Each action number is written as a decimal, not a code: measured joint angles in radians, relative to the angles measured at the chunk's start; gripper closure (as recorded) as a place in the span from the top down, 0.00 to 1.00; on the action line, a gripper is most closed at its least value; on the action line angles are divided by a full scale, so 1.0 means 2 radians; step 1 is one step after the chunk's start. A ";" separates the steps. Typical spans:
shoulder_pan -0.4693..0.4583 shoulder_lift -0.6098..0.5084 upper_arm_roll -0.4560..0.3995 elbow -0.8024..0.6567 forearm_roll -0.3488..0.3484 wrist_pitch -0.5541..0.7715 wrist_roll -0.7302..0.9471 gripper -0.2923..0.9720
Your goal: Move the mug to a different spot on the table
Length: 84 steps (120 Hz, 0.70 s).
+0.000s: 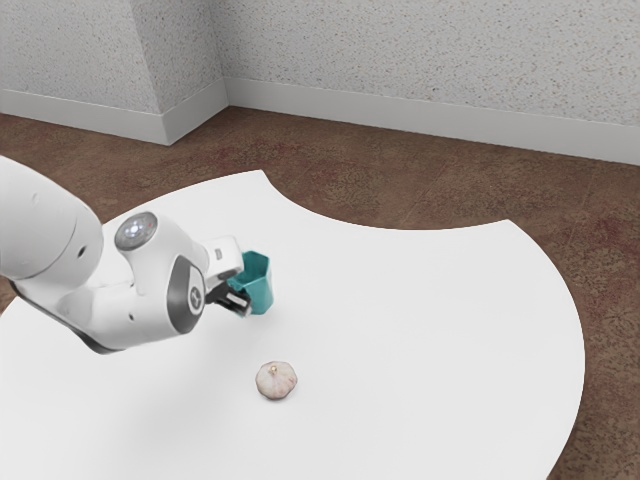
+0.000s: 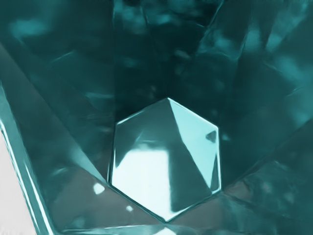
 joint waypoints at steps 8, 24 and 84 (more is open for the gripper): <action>-0.004 0.000 0.000 -0.004 -0.012 0.000 0.001 0.20; -0.009 0.006 0.000 -0.006 -0.026 0.000 0.002 0.20; -0.039 -0.046 0.004 -0.062 -0.054 -0.006 -0.003 0.69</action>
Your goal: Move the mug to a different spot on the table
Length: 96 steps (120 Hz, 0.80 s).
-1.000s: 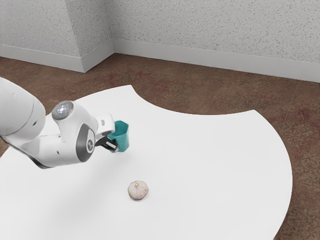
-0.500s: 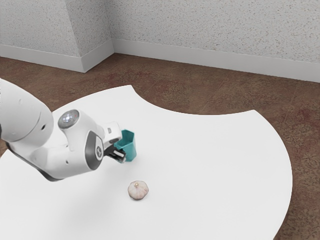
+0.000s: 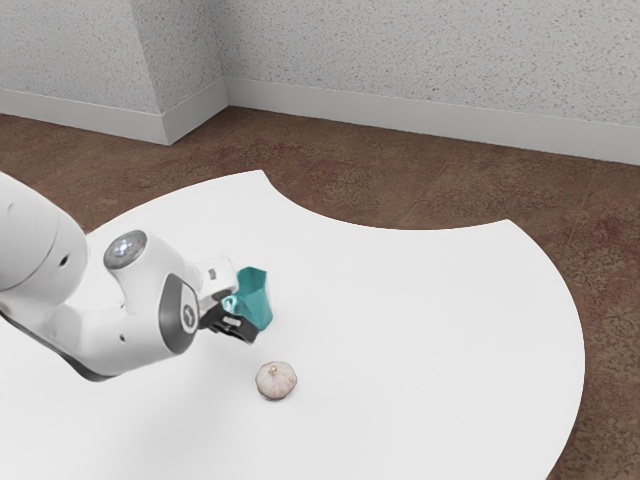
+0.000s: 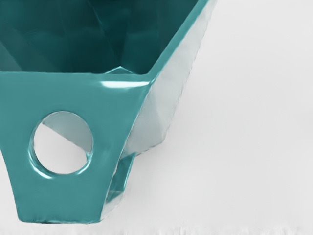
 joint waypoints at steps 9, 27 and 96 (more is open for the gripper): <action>-0.012 -0.035 0.002 -0.028 -0.014 0.000 -0.002 0.71; -0.019 -0.099 0.004 -0.054 0.032 -0.040 -0.042 0.73; 0.217 -0.068 -0.118 0.466 0.410 -0.629 -0.256 0.76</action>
